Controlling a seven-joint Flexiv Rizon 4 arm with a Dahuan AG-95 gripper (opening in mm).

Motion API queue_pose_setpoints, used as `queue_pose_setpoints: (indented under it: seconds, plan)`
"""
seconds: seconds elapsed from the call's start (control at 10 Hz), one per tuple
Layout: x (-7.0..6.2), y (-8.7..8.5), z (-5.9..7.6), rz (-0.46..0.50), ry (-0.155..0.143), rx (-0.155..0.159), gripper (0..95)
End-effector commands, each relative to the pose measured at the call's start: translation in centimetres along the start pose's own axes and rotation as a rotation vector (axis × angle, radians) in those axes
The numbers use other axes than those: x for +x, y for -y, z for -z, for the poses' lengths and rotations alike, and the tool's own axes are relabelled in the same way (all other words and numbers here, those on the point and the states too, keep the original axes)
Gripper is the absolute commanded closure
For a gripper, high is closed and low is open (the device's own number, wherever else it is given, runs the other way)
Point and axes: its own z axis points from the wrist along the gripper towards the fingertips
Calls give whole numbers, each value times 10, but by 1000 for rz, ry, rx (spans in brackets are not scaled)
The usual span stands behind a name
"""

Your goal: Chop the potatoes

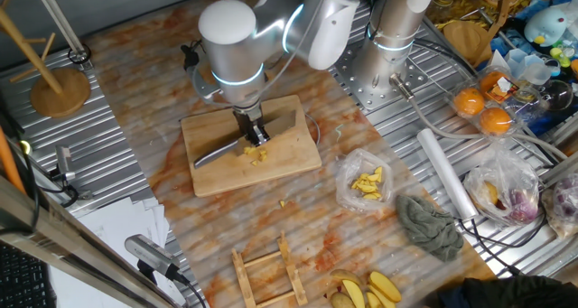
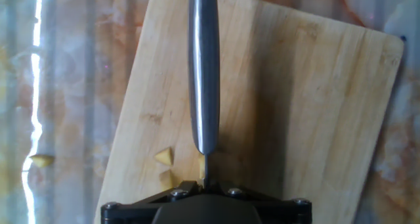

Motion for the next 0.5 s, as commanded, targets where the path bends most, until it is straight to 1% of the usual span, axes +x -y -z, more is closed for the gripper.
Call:
queue_pose_setpoints:
  seconds: [0.1,0.3,0.4,0.5]
  plan:
    - [0,-1,3,-2,-4,-13,950]
    - [3,-3,8,8,-9,-3,950]
    - [5,-5,13,15,-11,7,950]
    - [8,-5,15,27,-12,30,950]
